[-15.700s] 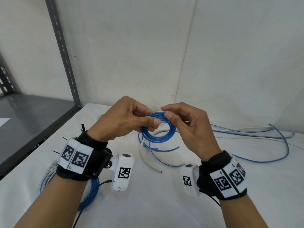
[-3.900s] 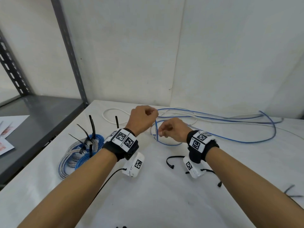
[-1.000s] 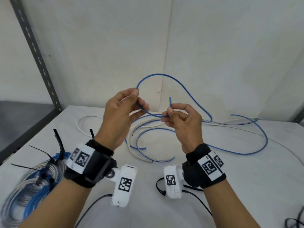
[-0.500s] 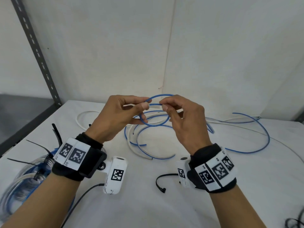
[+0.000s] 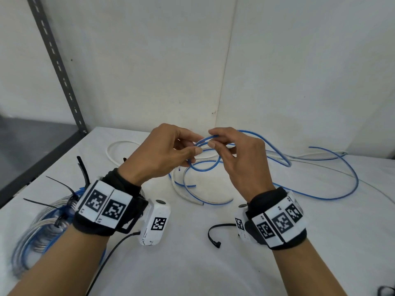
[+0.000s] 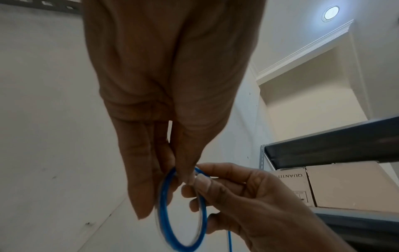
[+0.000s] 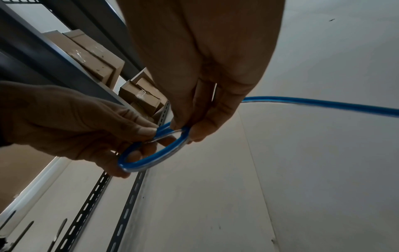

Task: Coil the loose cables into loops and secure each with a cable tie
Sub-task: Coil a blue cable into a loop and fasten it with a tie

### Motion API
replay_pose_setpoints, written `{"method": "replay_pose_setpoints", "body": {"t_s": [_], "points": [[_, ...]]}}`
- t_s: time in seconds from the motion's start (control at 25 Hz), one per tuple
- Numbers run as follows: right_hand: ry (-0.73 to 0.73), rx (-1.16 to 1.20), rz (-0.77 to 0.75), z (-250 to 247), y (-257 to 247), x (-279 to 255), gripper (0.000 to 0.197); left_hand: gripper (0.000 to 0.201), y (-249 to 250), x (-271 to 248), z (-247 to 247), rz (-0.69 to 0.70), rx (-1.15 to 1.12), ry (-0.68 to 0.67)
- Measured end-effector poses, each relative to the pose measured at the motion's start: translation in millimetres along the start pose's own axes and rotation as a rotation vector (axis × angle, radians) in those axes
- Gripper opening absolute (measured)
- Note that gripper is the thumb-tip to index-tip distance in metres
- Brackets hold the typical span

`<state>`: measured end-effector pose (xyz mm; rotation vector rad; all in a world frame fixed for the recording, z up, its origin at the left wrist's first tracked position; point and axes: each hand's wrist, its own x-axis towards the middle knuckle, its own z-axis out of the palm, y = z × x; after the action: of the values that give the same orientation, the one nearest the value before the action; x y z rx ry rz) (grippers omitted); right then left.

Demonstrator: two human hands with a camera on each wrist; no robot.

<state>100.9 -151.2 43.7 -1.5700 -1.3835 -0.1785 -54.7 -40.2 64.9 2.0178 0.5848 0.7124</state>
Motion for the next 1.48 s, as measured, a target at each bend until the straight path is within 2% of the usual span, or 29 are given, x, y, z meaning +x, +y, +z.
{"method": "replay_pose_setpoints", "body": {"t_s": [0.2,0.28,0.36,0.4,0.44,0.48,0.6,0.68,0.92,1.04,1.12,1.2,1.28,1.36,1.48], "points": [[0.002,-0.04,-0.005,1.4,-0.5,-2.8,0.018,0.003,1.9,-0.6,6.5,0.056,0.095,0.092],[-0.023,-0.183,-0.001,2.2,-0.9,-3.6,0.02,0.003,2.2,-0.8,3.3,0.071,0.122,0.112],[0.042,-0.427,-0.059,1.3,0.0,-2.2,0.019,0.004,1.7,0.1,-3.3,0.074,0.111,0.138],[0.095,-0.464,-0.089,0.7,0.0,-1.2,0.017,0.004,1.6,0.4,-6.8,0.065,0.075,0.146],[0.123,-0.409,-0.099,-1.3,0.0,-0.2,0.014,0.005,1.9,1.1,-9.2,0.055,0.027,0.15],[0.114,-0.258,-0.074,-2.7,0.5,0.4,0.011,0.008,2.3,1.2,-9.6,0.045,-0.021,0.15],[0.071,0.259,0.116,-1.6,-1.3,1.8,0.007,0.012,5.0,1.3,-4.8,0.02,-0.166,0.175],[0.137,0.42,0.191,-0.4,-2.3,1.9,0.006,0.015,5.2,1.7,-0.5,0.004,-0.29,0.203],[0.211,0.665,0.288,4.9,-8.8,0.7,0.009,0.016,3.8,5.8,11.5,-0.027,-0.633,0.315],[0.251,0.628,0.258,4.9,-7.6,1.3,0.01,0.021,2.7,6.4,15.1,-0.043,-0.624,0.245],[0.164,0.485,0.181,-0.4,-1.0,2.9,0.01,0.037,1.0,5.9,13.8,-0.055,-0.494,0.137],[-0.009,0.294,0.085,-6.4,2.6,2.4,0.012,0.055,0.2,5.2,15.7,-0.071,-0.386,0.008],[-0.15,0.176,0.01,-10.9,1.6,2.0,0.014,0.053,1.8,3.2,21.1,-0.115,-0.337,-0.084],[-0.198,0.169,-0.009,-13.2,0.0,2.6,0.013,0.047,5.7,1.4,25.4,-0.141,-0.27,-0.077],[-0.162,0.262,0.012,-12.5,-1.2,3.7,0.011,0.049,8.7,1.2,28.1,-0.09,-0.265,-0.002]]}}
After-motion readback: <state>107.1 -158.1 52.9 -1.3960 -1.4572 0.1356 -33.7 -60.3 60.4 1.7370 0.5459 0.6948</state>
